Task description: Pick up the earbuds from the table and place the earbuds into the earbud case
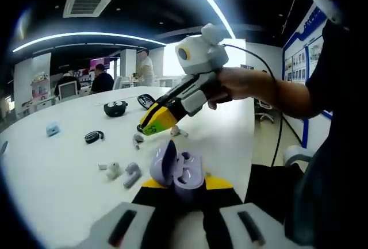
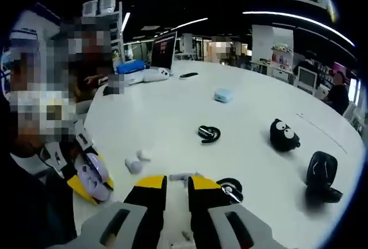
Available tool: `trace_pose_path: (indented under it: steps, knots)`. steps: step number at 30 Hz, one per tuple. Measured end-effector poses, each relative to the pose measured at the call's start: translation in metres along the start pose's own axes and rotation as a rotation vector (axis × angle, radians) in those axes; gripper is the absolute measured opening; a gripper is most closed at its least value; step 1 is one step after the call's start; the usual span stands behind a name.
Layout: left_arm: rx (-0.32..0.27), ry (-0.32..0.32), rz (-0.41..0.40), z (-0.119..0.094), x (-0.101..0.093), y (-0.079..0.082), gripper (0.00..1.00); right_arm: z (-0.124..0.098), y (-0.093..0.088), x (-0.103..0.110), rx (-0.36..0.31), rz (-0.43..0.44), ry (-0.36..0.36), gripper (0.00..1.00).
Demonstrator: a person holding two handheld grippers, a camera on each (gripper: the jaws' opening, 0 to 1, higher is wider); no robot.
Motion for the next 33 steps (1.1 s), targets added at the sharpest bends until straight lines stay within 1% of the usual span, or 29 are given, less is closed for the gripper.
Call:
trace_pose_path:
  steps: [2, 5, 10, 14, 17, 19, 25, 28, 30, 33]
  knots:
    - [0.001, -0.001, 0.000, 0.000, 0.000, 0.000, 0.20, 0.004, -0.002, -0.005, 0.011, 0.048, 0.021, 0.15]
    - [0.002, -0.001, 0.001, 0.000, 0.000, 0.000, 0.20, 0.010, -0.004, -0.006, 0.022, 0.119, 0.060, 0.16]
    - [0.000, 0.001, -0.002, 0.000, 0.000, 0.000, 0.20, 0.018, -0.005, -0.010, 0.023, 0.161, 0.072, 0.15]
    - [0.000, -0.001, -0.002, 0.000, 0.000, 0.000, 0.20, 0.018, -0.003, -0.009, 0.014, 0.178, 0.076, 0.15]
    - [0.000, -0.003, -0.002, 0.000, 0.000, 0.000, 0.20, 0.020, -0.003, -0.006, 0.013, 0.172, 0.079, 0.13]
    - [-0.001, -0.004, -0.003, 0.000, 0.000, 0.000, 0.20, 0.021, -0.005, -0.006, 0.019, 0.153, 0.071, 0.10]
    - [-0.002, -0.003, -0.004, 0.000, -0.001, 0.000, 0.20, 0.022, -0.005, -0.005, 0.014, 0.133, 0.066, 0.10]
    - [-0.001, -0.003, -0.004, 0.000, -0.001, 0.000, 0.20, 0.020, -0.004, -0.005, -0.001, 0.112, 0.057, 0.09]
    - [-0.001, -0.003, -0.003, 0.000, -0.001, 0.000, 0.20, 0.018, -0.002, -0.004, -0.012, 0.097, 0.051, 0.09]
    - [0.001, -0.003, -0.003, 0.000, -0.001, 0.000, 0.20, 0.013, 0.002, -0.002, -0.035, 0.038, 0.029, 0.09]
Point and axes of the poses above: the point that each gripper's makers call its tool centre point, and the gripper's own axes: z roughly forward along the fingers, x roughly to its left, y roughly out of its top, the point moved 4 cm from there along -z, roughly backward along the fingers, and after that the axes turned 6 degrees about x, right-handed, at the moved point
